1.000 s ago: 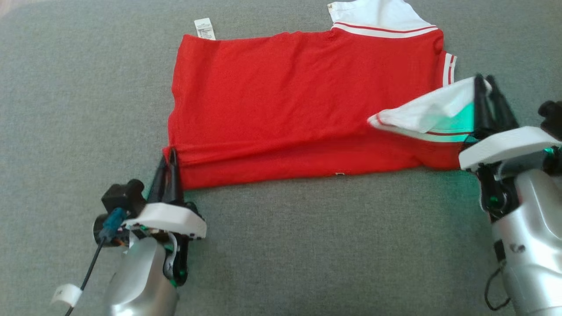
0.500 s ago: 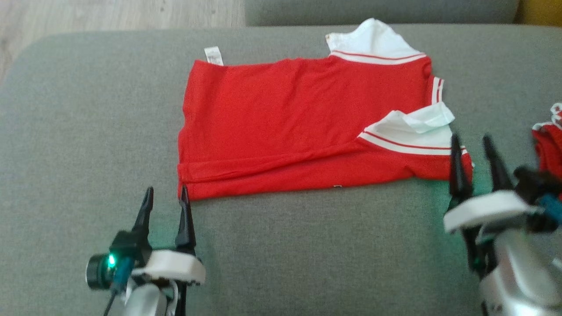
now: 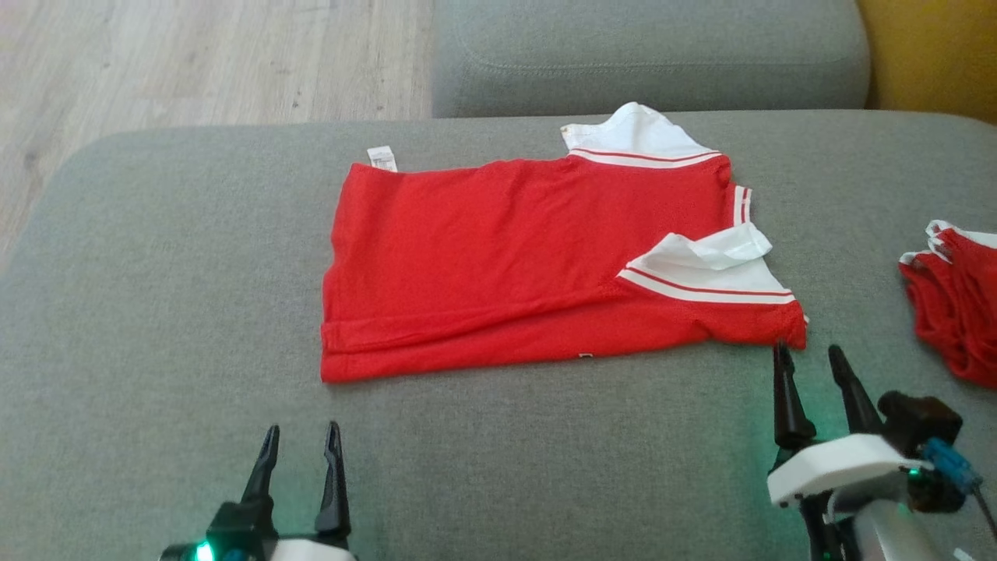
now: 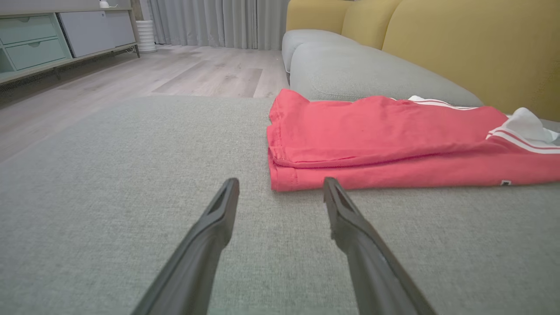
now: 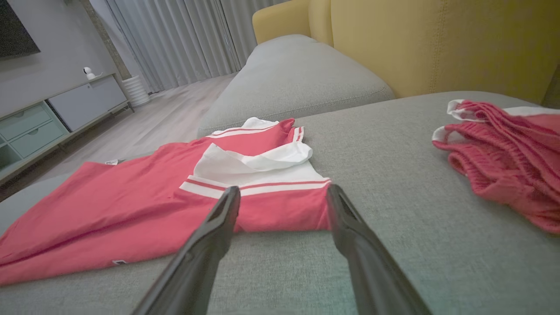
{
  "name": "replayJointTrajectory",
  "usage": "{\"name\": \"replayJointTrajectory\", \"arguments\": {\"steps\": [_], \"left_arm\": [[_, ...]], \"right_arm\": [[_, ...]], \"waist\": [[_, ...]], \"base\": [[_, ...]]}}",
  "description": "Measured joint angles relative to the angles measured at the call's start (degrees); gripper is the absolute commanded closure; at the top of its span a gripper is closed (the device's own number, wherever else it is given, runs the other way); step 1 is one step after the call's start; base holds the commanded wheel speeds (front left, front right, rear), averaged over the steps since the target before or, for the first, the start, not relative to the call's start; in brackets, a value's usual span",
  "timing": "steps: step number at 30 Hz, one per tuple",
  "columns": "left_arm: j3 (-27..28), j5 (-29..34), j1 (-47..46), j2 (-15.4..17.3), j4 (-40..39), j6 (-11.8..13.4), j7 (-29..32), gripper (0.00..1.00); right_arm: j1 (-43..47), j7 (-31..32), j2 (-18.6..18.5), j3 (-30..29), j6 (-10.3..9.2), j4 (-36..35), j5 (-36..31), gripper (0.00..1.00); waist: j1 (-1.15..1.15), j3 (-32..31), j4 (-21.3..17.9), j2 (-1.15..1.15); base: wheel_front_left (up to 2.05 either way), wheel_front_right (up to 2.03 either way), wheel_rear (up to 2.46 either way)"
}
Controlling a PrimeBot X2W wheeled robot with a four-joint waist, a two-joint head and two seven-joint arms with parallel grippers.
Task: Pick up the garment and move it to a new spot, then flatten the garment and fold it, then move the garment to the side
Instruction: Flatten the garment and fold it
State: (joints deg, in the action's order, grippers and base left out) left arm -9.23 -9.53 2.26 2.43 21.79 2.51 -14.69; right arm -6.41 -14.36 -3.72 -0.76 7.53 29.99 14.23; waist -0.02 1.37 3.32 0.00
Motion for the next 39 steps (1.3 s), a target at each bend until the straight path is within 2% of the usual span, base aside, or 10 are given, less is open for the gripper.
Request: {"name": "replayJointTrajectory", "arguments": {"steps": [8, 13, 18, 23, 32, 33, 34, 35, 36, 39], "left_arm": [[-0.2, -0.3, 0.3, 0.0, -0.4, -0.2, 0.0, 0.00], [-0.4, -2.6, -2.2, 0.1, 1.1, -1.8, 0.0, 0.00], [-0.4, -6.5, -9.4, 0.0, 6.1, -4.9, 0.0, 0.00], [-0.2, -7.6, -14.2, 0.0, 11.3, -6.6, 0.0, 0.00], [0.1, -9.3, -18.3, -0.1, 16.7, -6.6, 0.0, 0.00], [-0.1, -9.6, -18.7, -0.1, 17.0, -6.6, -0.1, 0.03], [-0.3, -9.7, -19.0, -0.1, 17.2, -6.6, -0.1, 0.57], [-0.4, -9.8, -19.4, -0.1, 17.5, -6.6, -0.1, 0.89], [-0.7, -10.1, -19.7, -0.1, 18.0, -6.6, -0.4, 1.00], [-1.9, -10.7, -20.1, 0.0, 18.5, -7.1, -0.5, 1.00]], "right_arm": [[0.0, 0.0, 0.4, 0.4, 0.00, 0.4, 0.0, 0.00], [-0.5, 0.0, 0.5, 0.9, 0.00, 0.2, 0.0, 0.00], [-3.9, 0.0, 0.4, 1.4, 0.00, -0.2, 0.0, 0.00], [-6.5, 0.0, 0.4, 1.9, 0.00, -0.5, 0.1, 0.00], [-7.6, 0.0, -0.2, 0.2, 0.00, -0.5, 0.0, 0.00], [-7.8, 0.0, -0.3, -0.1, 0.00, -0.3, 0.0, 0.00], [-8.1, 0.0, -0.3, -0.5, 0.00, 0.2, 0.0, 0.00], [-8.3, 0.0, -0.3, -0.8, 0.00, 0.6, 0.1, 0.00], [-8.7, 0.0, -0.3, -1.2, 0.00, 1.0, 0.1, 0.00], [-9.8, 0.0, -0.3, -1.9, 0.00, 2.8, 0.0, 0.00]], "waist": [[0.01, 0.5, -0.2, 0.00], [0.01, 2.6, -0.2, 0.00], [0.03, 6.0, -0.4, 0.00], [0.03, 9.1, -1.3, 0.00], [0.03, 12.7, -3.3, 0.00], [0.03, 12.9, -3.4, 0.00], [0.02, 13.2, -3.5, 0.00], [0.02, 13.4, -3.6, 0.00], [0.02, 13.5, -3.6, 0.00], [0.02, 13.9, -3.5, 0.00]], "base": [[0.00, 0.00, 0.00], [0.00, 0.00, 0.00], [0.00, 0.00, 0.00], [0.00, 0.00, 0.00], [0.00, 0.00, 0.00], [0.00, 0.00, 0.00], [0.00, 0.00, 0.00], [0.00, 0.00, 0.00], [0.00, 0.00, 0.00], [0.00, 0.00, 0.00]]}}
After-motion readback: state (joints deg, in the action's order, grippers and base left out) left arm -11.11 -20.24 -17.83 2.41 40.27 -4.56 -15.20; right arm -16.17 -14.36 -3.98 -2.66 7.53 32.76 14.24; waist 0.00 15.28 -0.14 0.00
